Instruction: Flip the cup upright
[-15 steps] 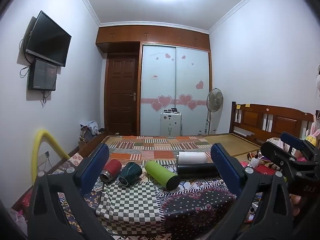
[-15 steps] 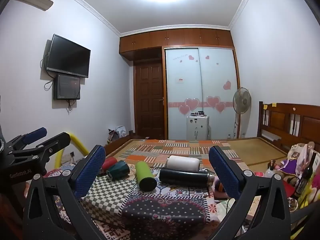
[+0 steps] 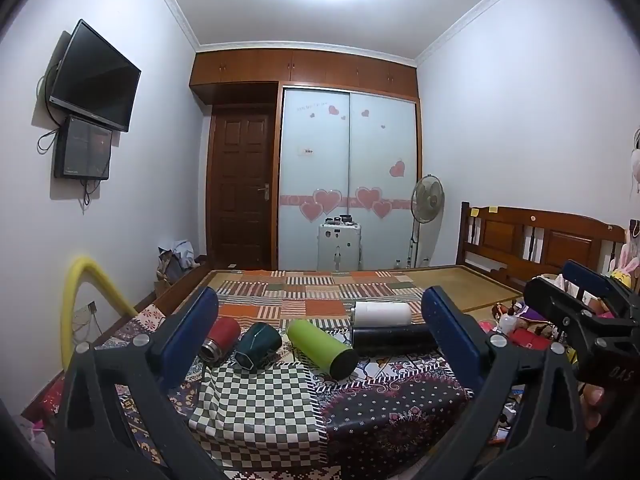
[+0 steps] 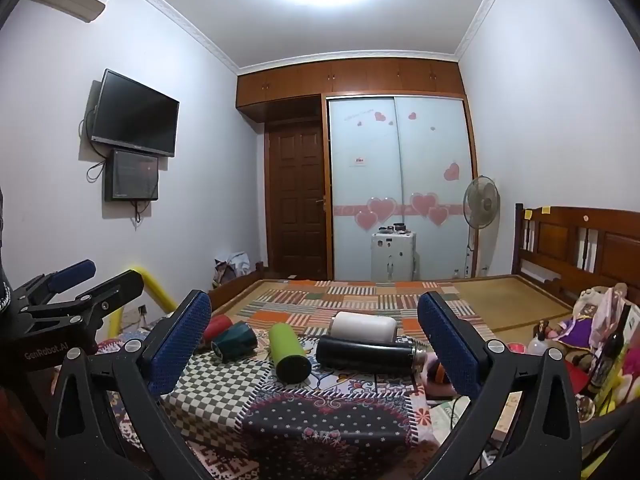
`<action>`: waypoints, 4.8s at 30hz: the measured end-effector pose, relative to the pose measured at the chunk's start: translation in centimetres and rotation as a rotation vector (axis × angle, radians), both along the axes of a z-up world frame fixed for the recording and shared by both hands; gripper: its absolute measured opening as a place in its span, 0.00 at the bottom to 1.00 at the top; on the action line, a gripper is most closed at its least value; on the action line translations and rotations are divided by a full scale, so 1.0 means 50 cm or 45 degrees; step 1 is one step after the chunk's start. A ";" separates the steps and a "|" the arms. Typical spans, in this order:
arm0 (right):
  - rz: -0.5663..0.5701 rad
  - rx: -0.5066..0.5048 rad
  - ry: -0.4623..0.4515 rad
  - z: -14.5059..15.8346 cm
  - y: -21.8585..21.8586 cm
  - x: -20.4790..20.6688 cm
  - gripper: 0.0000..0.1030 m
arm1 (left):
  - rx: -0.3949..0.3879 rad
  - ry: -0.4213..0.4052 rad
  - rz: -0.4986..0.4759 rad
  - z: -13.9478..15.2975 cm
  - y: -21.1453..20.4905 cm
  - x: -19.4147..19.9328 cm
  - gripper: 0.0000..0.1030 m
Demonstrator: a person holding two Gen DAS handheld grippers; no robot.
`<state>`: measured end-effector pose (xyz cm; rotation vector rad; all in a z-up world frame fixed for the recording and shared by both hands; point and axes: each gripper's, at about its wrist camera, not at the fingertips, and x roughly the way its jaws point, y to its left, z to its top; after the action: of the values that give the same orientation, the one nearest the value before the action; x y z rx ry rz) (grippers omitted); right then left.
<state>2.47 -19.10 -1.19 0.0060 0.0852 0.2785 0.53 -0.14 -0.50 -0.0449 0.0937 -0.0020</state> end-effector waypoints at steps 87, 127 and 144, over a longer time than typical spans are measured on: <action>0.088 -0.299 0.370 -0.080 0.100 0.298 1.00 | -0.031 0.184 0.081 -0.107 0.116 0.210 1.00; 0.388 -0.723 1.173 -0.298 0.310 0.672 0.62 | -0.107 0.361 0.102 -0.260 0.193 0.361 1.00; 0.405 -0.671 1.106 -0.258 0.274 0.620 0.60 | -0.127 0.358 0.128 -0.250 0.195 0.354 1.00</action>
<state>33.47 -5.41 -14.09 -0.4156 1.0276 0.5502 18.24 9.61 -12.98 -0.1494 0.3728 0.1005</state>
